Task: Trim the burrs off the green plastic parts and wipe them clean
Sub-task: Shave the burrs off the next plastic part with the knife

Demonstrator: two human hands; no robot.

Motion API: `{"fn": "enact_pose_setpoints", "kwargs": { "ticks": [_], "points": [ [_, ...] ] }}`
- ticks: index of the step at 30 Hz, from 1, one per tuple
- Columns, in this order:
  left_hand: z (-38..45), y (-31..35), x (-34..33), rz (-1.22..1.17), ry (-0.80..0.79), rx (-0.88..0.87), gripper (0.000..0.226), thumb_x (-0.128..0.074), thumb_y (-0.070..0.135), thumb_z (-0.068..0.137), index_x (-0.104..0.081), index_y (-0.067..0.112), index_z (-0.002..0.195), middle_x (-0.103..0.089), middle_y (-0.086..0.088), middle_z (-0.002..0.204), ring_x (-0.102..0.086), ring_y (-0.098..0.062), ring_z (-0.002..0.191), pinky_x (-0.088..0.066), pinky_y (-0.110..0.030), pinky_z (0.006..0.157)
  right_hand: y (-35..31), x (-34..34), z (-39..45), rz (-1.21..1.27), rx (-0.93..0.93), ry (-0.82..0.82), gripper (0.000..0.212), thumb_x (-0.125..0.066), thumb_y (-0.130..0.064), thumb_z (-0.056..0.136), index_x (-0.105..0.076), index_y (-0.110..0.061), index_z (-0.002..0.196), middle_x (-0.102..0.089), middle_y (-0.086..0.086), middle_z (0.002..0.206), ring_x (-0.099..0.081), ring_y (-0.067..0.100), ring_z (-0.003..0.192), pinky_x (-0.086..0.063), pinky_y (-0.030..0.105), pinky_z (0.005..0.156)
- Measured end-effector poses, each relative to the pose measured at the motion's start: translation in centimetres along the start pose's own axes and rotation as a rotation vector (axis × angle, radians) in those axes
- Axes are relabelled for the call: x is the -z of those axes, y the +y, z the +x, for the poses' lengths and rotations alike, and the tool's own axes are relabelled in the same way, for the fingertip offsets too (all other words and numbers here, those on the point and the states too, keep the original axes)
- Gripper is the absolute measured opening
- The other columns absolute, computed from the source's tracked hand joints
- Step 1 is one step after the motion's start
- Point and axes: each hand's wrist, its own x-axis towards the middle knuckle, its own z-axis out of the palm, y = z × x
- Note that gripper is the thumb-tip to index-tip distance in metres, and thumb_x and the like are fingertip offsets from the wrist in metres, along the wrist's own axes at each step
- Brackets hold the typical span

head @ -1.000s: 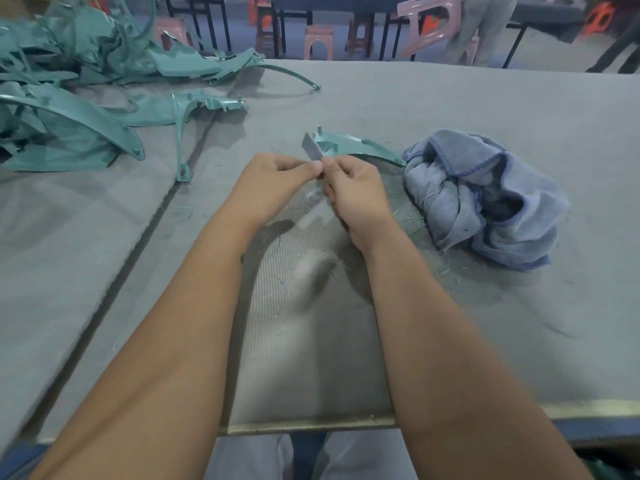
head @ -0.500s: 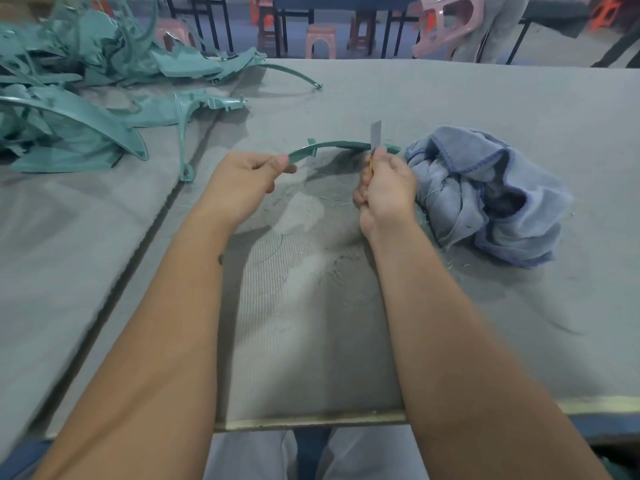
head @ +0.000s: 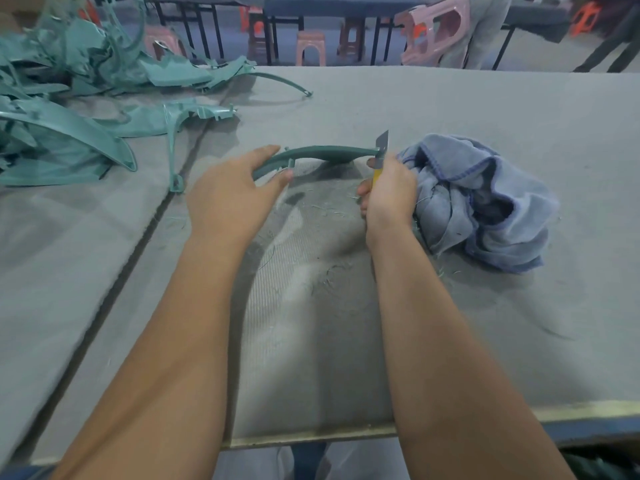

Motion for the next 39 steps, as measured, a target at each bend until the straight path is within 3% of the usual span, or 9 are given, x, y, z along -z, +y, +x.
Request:
{"fn": "enact_pose_setpoints", "kwargs": {
  "ticks": [2,4,7,11,17,25,32,37,39],
  "points": [
    [0.1,0.1,-0.4,0.064,0.044,-0.054,0.032,-0.049,0.053,0.095,-0.069,0.029,0.099,-0.064,0.001,0.08,-0.06,-0.026,0.081,-0.04,-0.032,0.058,-0.2,0.0,0.2,0.029,-0.047,0.013,0.045,-0.031,-0.043,0.101,-0.065,-0.014,0.094,-0.053,0.004,0.059,-0.038,0.017,0.05,-0.031,0.028,0.053],
    [0.4,0.2,-0.7,0.105,0.082,-0.078,0.033,-0.046,0.042,0.099,-0.066,0.018,0.091,-0.051,0.001,0.079,-0.052,-0.024,0.073,-0.03,-0.031,0.055,-0.1,-0.1,0.1,0.011,-0.012,0.005,0.04,-0.034,-0.037,0.101,-0.065,-0.014,0.09,-0.052,0.003,0.06,-0.037,0.016,0.05,-0.03,0.029,0.053],
    [0.3,0.5,-1.1,0.102,0.074,-0.066,0.025,-0.045,0.034,0.096,-0.059,0.014,0.1,-0.049,0.001,0.093,-0.052,-0.024,0.076,-0.033,-0.031,0.062,0.0,-0.1,-0.2,0.006,-0.003,-0.026,0.027,-0.044,-0.024,0.095,-0.064,-0.02,0.077,-0.05,0.002,0.061,-0.034,0.015,0.051,-0.028,0.031,0.053],
    [0.1,0.7,-0.8,0.146,0.038,-0.093,0.032,-0.043,0.055,0.095,-0.056,0.039,0.118,-0.059,0.005,0.086,-0.055,-0.02,0.079,-0.034,-0.029,0.06,-0.4,-0.1,-0.3,0.029,-0.047,-0.042,0.018,-0.054,-0.02,0.088,-0.067,-0.02,0.076,-0.049,-0.002,0.06,-0.032,0.013,0.051,-0.028,0.029,0.054],
    [0.3,1.2,-1.1,0.193,0.096,-0.034,0.028,-0.042,0.04,0.101,-0.066,0.026,0.106,-0.05,-0.001,0.081,-0.045,-0.023,0.071,-0.026,-0.029,0.058,0.1,0.0,0.0,0.103,0.018,-0.002,0.028,-0.05,-0.011,0.097,-0.046,-0.016,0.07,-0.044,-0.003,0.057,-0.035,0.009,0.045,-0.03,0.022,0.044],
    [0.3,0.8,-1.3,0.212,0.087,-0.066,0.03,-0.038,0.041,0.102,-0.063,0.026,0.105,-0.062,-0.003,0.082,-0.051,-0.025,0.073,-0.03,-0.03,0.056,0.4,0.0,-0.1,0.031,0.108,-0.04,0.031,-0.048,-0.022,0.1,-0.056,-0.013,0.072,-0.053,-0.002,0.046,-0.034,0.01,0.032,-0.027,0.018,0.037],
    [0.1,1.1,-1.3,0.216,0.079,-0.061,0.03,-0.041,0.041,0.102,-0.065,0.025,0.107,-0.06,-0.003,0.081,-0.048,-0.025,0.071,-0.027,-0.03,0.055,1.1,-0.3,0.2,-0.073,0.154,-0.012,0.036,-0.053,-0.019,0.095,-0.053,-0.012,0.06,-0.043,0.004,0.05,-0.035,0.016,0.05,-0.029,0.026,0.05],
    [-0.1,1.6,-1.6,0.238,-0.009,-0.093,0.032,-0.038,0.042,0.102,-0.064,0.026,0.111,-0.065,-0.008,0.099,-0.059,-0.034,0.09,-0.033,-0.034,0.062,1.6,-1.4,-0.3,-0.16,0.174,-0.133,0.043,-0.057,-0.021,0.089,-0.051,-0.017,0.047,-0.042,0.002,0.054,-0.034,0.017,0.056,-0.028,0.035,0.056],
    [-0.1,1.7,-1.7,0.244,-0.011,-0.088,0.032,-0.037,0.042,0.102,-0.064,0.026,0.112,-0.065,-0.009,0.1,-0.059,-0.035,0.09,-0.032,-0.034,0.062,1.5,-1.3,-0.1,-0.159,0.163,-0.074,0.042,-0.056,-0.024,0.089,-0.048,-0.017,0.048,-0.042,0.003,0.054,-0.034,0.018,0.057,-0.029,0.036,0.057]
  ]
}}
